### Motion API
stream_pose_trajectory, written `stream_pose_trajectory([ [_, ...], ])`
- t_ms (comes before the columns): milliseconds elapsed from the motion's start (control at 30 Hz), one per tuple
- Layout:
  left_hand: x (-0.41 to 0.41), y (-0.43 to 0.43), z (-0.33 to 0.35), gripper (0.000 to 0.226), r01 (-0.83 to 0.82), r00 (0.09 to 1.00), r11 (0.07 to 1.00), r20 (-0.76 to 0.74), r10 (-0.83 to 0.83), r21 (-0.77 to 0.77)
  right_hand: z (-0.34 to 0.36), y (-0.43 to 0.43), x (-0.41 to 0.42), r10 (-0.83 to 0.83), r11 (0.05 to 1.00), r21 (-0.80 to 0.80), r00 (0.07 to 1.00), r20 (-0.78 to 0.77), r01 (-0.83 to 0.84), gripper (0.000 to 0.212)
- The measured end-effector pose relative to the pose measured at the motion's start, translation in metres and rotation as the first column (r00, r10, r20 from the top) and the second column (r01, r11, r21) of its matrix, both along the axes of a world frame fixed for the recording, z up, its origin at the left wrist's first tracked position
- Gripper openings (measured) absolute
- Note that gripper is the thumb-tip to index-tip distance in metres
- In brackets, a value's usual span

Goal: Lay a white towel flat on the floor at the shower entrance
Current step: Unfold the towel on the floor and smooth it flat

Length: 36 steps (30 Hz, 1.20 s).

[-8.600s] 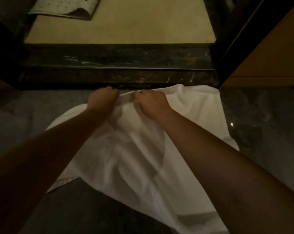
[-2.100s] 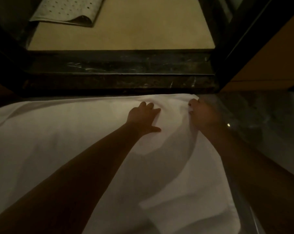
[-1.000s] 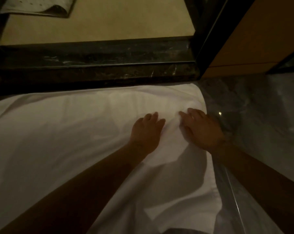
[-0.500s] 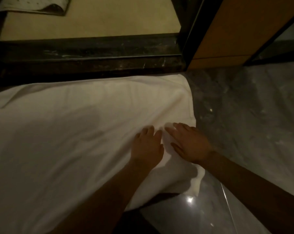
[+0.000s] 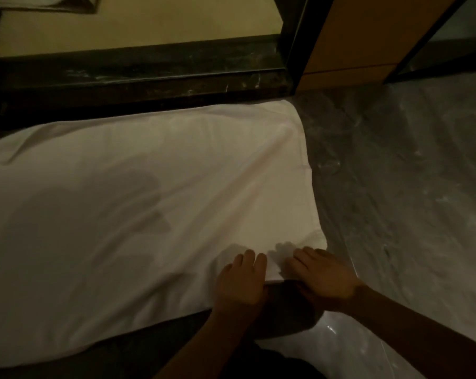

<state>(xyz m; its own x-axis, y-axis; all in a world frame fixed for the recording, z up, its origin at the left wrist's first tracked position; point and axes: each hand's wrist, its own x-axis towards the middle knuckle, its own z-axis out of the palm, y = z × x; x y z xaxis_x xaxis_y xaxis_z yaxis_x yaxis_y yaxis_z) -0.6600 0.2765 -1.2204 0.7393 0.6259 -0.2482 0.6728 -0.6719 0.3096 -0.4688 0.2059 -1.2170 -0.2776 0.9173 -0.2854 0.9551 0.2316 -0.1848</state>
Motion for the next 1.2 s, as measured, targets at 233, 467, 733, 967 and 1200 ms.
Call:
stream_pose_trajectory([
  [233, 0.009, 0.008, 0.005, 0.036, 0.05, 0.99, 0.998, -0.129, -0.053, -0.026, -0.001, 0.023, -0.002, 0.114, 0.993, 0.002, 0.987, 0.115, -0.115, 0.054],
  [467, 0.016, 0.008, -0.011, 0.026, -0.019, 0.993, 0.977, -0.114, -0.005, -0.21, -0.007, 0.027, -0.003, 0.071, 0.995, -0.077, 0.989, 0.126, -0.062, 0.041],
  [733, 0.032, -0.02, -0.014, 0.018, 0.052, 0.998, 0.958, -0.02, -0.06, -0.283, -0.011, -0.007, 0.018, -0.03, 0.946, -0.314, 0.986, 0.165, 0.081, 0.043],
  [967, 0.058, -0.039, -0.007, 0.021, 0.123, 0.986, 0.948, -0.073, -0.151, -0.294, -0.008, -0.039, 0.037, -0.088, 0.939, -0.315, 0.982, 0.165, 0.137, 0.044],
  [1200, 0.069, -0.053, -0.006, 0.015, 0.149, 0.985, 0.943, -0.041, -0.169, -0.298, 0.008, -0.046, 0.045, -0.015, 0.958, -0.277, 0.978, 0.21, 0.074, 0.042],
])
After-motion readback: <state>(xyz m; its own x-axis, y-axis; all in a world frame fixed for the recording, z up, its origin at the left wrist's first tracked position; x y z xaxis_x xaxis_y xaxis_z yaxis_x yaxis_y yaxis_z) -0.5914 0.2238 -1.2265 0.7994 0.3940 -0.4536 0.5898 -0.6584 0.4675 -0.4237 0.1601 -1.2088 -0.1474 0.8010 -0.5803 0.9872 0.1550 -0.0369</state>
